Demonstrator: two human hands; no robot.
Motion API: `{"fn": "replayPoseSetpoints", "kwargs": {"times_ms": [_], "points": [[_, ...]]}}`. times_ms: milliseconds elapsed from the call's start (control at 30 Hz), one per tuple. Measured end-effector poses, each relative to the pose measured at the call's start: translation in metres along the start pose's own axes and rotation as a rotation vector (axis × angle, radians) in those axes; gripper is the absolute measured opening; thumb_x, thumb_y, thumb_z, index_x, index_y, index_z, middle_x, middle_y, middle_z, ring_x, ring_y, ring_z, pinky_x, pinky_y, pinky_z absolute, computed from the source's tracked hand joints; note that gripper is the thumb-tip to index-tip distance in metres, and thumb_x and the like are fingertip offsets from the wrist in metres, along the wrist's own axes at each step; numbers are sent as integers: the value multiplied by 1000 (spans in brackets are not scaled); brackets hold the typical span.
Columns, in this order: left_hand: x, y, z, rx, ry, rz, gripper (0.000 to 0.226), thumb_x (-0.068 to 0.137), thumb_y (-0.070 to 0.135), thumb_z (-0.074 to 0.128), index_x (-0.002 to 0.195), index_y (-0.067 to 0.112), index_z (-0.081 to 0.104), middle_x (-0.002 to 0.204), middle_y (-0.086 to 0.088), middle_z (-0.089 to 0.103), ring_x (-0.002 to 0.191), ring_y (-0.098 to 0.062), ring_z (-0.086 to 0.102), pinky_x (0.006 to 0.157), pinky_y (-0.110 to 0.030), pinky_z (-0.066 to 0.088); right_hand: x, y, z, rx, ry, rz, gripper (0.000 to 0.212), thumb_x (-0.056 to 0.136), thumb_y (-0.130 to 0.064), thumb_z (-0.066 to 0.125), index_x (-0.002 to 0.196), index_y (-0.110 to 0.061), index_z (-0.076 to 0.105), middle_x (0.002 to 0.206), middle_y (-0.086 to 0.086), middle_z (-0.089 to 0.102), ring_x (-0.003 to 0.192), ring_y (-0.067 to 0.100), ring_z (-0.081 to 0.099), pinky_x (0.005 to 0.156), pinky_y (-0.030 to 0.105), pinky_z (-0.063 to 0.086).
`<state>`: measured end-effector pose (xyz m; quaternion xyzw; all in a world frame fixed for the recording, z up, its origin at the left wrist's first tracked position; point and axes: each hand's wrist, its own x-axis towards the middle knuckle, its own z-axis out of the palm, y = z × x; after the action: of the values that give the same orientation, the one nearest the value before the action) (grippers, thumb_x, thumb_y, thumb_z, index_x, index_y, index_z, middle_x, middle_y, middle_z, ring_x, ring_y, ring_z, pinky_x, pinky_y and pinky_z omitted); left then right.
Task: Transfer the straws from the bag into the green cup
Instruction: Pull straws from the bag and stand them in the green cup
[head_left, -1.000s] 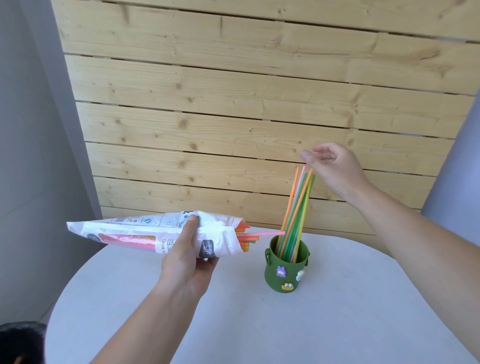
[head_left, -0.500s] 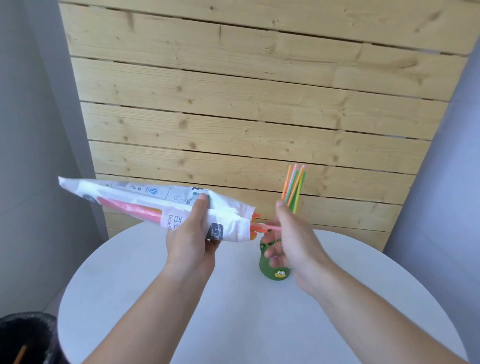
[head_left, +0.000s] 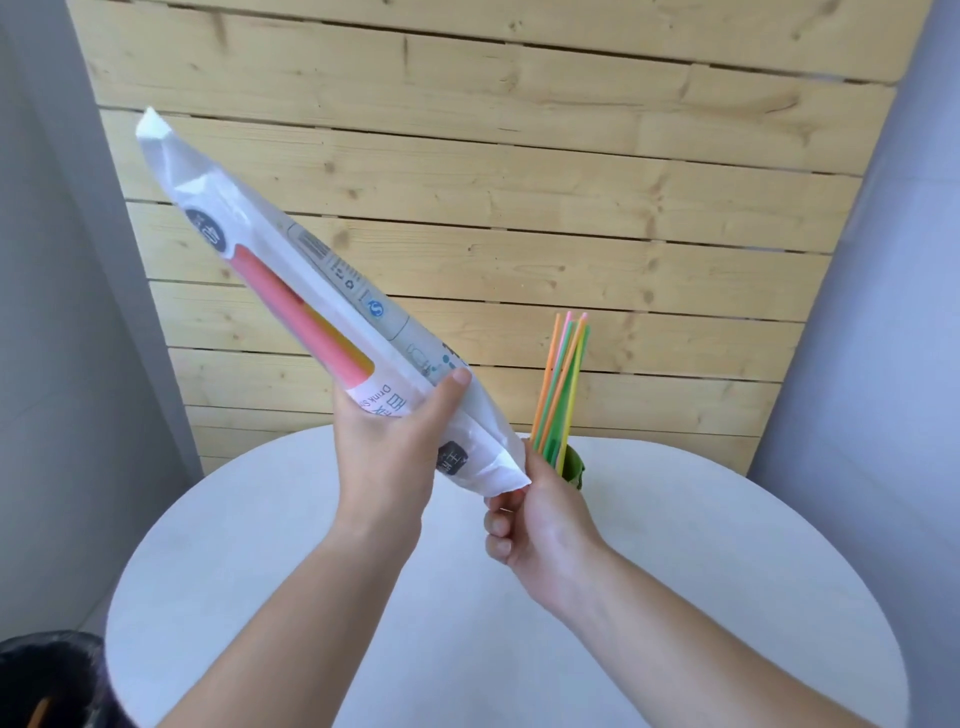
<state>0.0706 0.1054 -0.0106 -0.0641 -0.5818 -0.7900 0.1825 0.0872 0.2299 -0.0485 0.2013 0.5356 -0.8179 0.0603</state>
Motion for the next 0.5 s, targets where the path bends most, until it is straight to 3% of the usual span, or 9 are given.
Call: {"fn": "replayPoseSetpoints", "kwargs": {"times_ms": [133,200,333,500], "points": [[0,-8,1,-72,77,-99,37,88,15,82,120,9,67,99,-7,78,93,-26,76,77,-40,61,7,0,-5,-84,80,-180,35,103,-33,48,71,-18,47,52,-4,37,42,13,24,41,22,19],[2,-14,0,-169,162,-216,39,86,19,84,122,15,70,102,-3,80,94,-23,78,77,-38,63,11,0,-8,-117,128,-258,32,103,-32,48,75,-16,49,55,-2,36,42,14,23,42,21,18],[4,-24,-4,-353,322,-438,39,82,25,87,117,16,72,86,7,77,70,-11,74,59,-24,59,14,-2,-12,-165,192,-372,39,103,-36,49,69,-16,56,51,-2,39,38,13,28,40,21,23],[1,-35,-1,-382,348,-510,39,82,25,87,117,16,72,102,0,80,81,-17,76,69,-30,62,15,-5,-9,-208,195,-386,38,96,-44,57,69,-17,56,45,-7,48,36,11,37,40,22,27]]}}
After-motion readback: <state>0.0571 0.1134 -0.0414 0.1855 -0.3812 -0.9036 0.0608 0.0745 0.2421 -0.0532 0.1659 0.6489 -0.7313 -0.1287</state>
